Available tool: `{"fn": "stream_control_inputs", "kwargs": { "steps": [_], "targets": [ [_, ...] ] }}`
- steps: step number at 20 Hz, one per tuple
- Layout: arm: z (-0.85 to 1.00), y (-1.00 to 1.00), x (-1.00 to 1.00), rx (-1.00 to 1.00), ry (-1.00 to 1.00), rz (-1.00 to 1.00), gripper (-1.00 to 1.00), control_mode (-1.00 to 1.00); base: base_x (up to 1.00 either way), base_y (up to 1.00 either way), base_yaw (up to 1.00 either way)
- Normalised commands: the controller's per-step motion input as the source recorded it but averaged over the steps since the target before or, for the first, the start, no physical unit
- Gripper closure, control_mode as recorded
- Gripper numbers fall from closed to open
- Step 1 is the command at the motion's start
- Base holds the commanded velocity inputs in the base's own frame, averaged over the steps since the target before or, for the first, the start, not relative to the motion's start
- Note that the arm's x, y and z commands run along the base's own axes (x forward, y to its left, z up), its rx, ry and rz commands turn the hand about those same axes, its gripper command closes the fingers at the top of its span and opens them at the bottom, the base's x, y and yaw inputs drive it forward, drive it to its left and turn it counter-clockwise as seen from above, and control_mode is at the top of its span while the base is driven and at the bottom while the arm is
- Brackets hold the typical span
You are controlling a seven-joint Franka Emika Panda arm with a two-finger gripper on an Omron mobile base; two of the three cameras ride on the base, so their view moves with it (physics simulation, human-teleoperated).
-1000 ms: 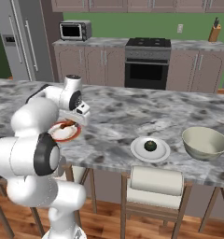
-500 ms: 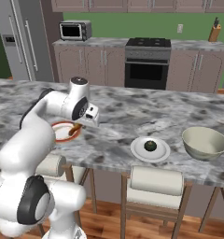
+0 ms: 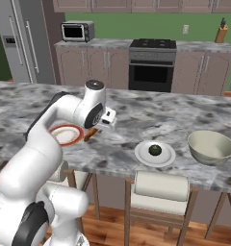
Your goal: Pick the chicken drumstick and squash from their plates and place them in the bowl. Then put the bowl in the fridge.
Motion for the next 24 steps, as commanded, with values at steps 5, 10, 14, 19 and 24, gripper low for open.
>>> {"fn": "stream_control_inputs", "kwargs": {
  "steps": [5,10,14,19,24],
  "targets": [
    [0.26,-0.66,-0.05,0.00,0.01,-0.11,1.00,-1.00,0.00,0.00,0.00],
    [0.05,-0.61,-0.02,-0.07,0.00,-0.22,1.00,-1.00,0.00,0.00,0.00],
    [0.00,-0.57,0.08,-0.13,0.00,-0.34,1.00,-1.00,0.00,0.00,0.00],
    [0.00,-0.64,0.07,-0.08,0.01,-0.29,1.00,-1.00,0.00,0.00,0.00],
    [0.00,-0.62,0.16,-0.02,0.11,-0.29,1.00,-1.00,0.00,0.00,0.00]
  ]
}}
